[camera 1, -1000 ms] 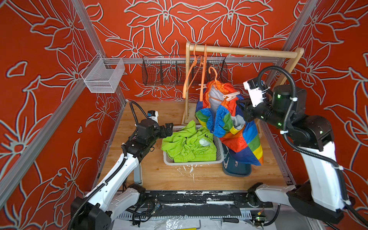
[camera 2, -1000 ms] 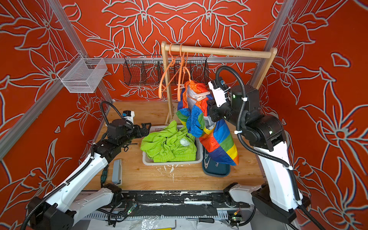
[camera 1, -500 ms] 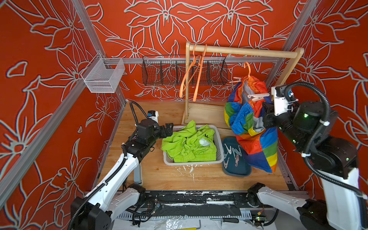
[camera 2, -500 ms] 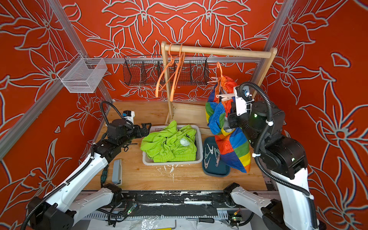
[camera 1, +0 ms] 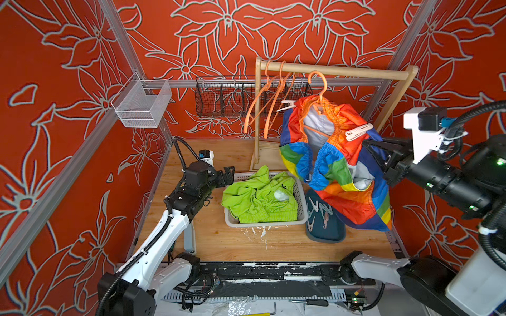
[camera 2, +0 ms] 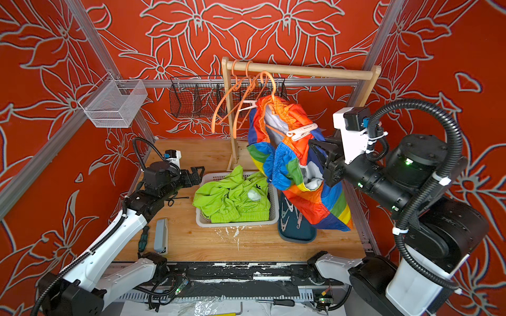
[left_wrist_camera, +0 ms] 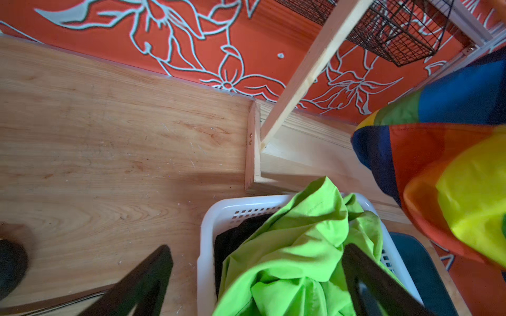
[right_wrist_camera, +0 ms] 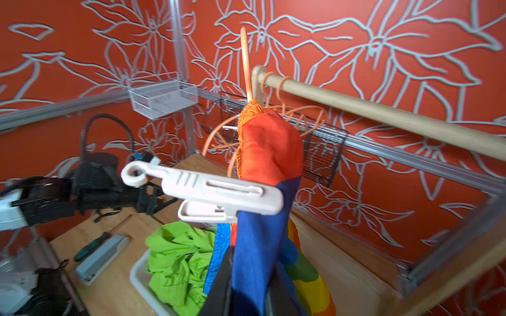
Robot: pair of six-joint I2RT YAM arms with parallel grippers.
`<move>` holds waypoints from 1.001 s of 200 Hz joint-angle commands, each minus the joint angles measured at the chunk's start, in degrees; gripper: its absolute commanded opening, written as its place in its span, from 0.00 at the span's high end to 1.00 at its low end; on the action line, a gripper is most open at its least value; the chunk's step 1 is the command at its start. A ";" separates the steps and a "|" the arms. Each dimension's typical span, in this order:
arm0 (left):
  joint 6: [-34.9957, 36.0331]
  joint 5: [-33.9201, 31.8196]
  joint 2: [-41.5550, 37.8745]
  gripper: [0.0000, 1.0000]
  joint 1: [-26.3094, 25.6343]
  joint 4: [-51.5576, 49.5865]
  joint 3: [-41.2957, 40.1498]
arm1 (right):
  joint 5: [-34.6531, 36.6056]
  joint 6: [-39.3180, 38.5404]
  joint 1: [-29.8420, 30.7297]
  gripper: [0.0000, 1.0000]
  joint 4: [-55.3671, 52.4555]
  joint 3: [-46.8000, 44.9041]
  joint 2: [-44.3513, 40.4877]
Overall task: Remove the clothespins securing shorts to the hanger
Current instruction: Place the shorts in the basket.
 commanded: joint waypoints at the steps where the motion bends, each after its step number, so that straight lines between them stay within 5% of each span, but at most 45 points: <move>1: 0.17 1.06 -1.09 0.03 1.54 -0.53 0.85 | -11.50 2.40 0.28 1.00 0.38 2.99 3.07; 43: -0.49 0.49 -5.09 0.03 5.03 -4.85 3.06 | -19.51 5.73 0.20 1.00 10.13 -3.00 5.87; 99: -1.17 -9.08 -13.83 0.03 8.88 -12.37 6.49 | -30.29 10.88 0.25 1.00 28.00 -11.59 13.40; 200: 0.34 -8.93 -20.86 0.03 9.08 -16.44 10.58 | -36.42 17.45 0.10 1.00 88.58 -72.37 -0.31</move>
